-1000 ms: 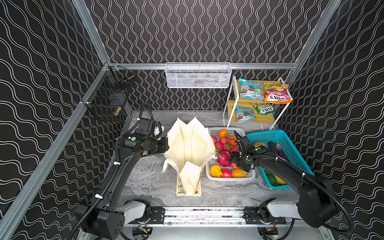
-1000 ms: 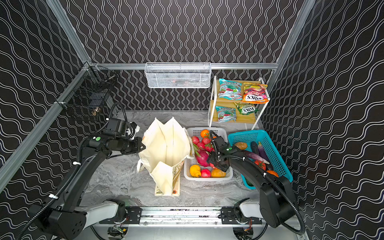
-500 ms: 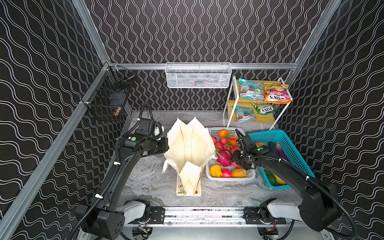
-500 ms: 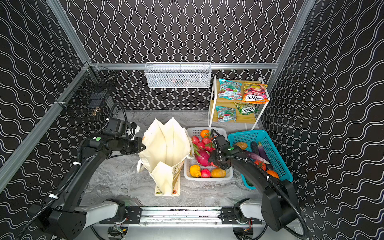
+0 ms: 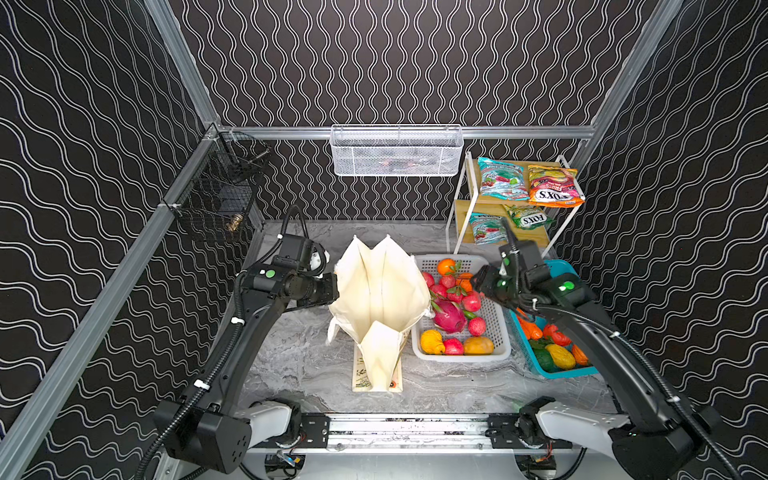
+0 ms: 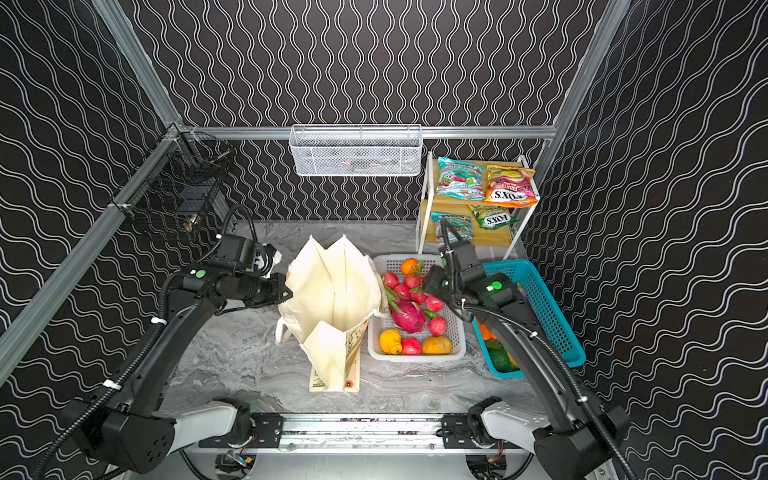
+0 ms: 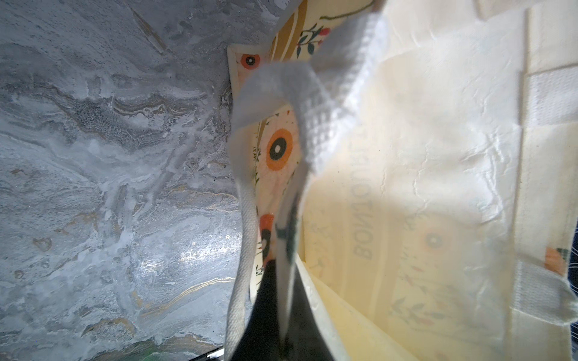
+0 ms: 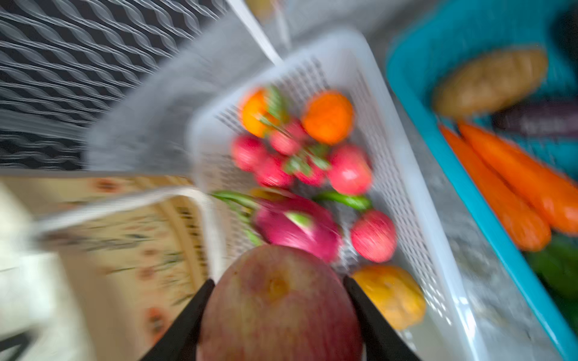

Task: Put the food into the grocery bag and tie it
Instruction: 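Carry the red apple with the right gripper into the open tote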

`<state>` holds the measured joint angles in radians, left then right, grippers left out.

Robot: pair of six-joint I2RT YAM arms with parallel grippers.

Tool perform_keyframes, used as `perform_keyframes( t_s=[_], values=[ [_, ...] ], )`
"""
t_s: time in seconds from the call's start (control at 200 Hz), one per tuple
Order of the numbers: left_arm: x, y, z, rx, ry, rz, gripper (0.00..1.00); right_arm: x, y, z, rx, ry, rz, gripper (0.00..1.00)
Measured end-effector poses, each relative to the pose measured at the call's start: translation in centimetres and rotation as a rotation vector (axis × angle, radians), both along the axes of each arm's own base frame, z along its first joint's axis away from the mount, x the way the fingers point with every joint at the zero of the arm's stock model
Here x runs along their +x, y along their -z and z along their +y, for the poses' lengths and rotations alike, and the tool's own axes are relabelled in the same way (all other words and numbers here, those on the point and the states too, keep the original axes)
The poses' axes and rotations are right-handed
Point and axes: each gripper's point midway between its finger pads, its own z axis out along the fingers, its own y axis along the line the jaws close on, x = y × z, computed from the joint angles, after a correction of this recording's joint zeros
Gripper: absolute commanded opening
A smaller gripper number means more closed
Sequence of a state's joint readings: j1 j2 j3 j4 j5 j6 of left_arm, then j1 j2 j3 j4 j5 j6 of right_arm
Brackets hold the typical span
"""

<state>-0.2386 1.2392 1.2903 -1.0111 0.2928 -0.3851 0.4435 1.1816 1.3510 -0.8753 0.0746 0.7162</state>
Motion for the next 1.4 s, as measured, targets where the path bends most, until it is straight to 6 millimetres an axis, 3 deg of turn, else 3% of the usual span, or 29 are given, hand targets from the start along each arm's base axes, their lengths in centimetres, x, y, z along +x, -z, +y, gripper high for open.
perform_keyframes(
  t_s=[0.075, 0.115, 0.175, 0.24, 0.315, 0.391, 0.536, 0.841, 1.006, 1.402],
  values=[
    [0.1, 0.0, 0.0, 0.001, 0.002, 0.001, 0.0, 0.5, -4.5, 1.6, 0.041, -0.055, -0.104, 0.56],
    [0.1, 0.0, -0.1, 0.0, 0.003, 0.001, 0.0, 0.6, -6.5, 3.5, 0.066, -0.109, -0.148, 0.56],
    [0.1, -0.1, -0.1, -0.003, 0.005, 0.0, 0.0, 0.3, -8.4, 7.1, 0.09, -0.212, -0.191, 0.56],
    [0.1, -0.2, -0.1, -0.005, 0.006, -0.003, 0.0, -0.1, -9.1, 11.0, 0.102, -0.303, -0.203, 0.57],
    [0.2, -0.2, -0.2, -0.008, 0.007, -0.005, 0.0, -0.5, -8.4, 15.8, 0.112, -0.409, -0.182, 0.57],
    [0.2, -0.4, -0.2, -0.011, 0.008, -0.009, 0.0, -1.0, -6.3, 20.0, 0.09, -0.493, -0.132, 0.58],
    [0.2, -0.5, -0.3, -0.014, 0.01, -0.011, 0.0, -1.6, -2.1, 24.8, 0.042, -0.59, -0.043, 0.59],
    [0.0, -0.8, -0.3, -0.02, 0.011, -0.021, 0.0, -0.6, 6.2, 28.0, -0.09, -0.61, 0.139, 0.6],
    [0.0, -0.9, -0.3, -0.022, 0.011, -0.026, 0.0, -0.3, 10.9, 28.1, -0.184, -0.605, 0.241, 0.6],
    [0.0, -0.9, -0.3, -0.021, 0.01, -0.027, 0.0, -0.2, 16.5, 27.1, -0.291, -0.58, 0.331, 0.61]
  ],
)
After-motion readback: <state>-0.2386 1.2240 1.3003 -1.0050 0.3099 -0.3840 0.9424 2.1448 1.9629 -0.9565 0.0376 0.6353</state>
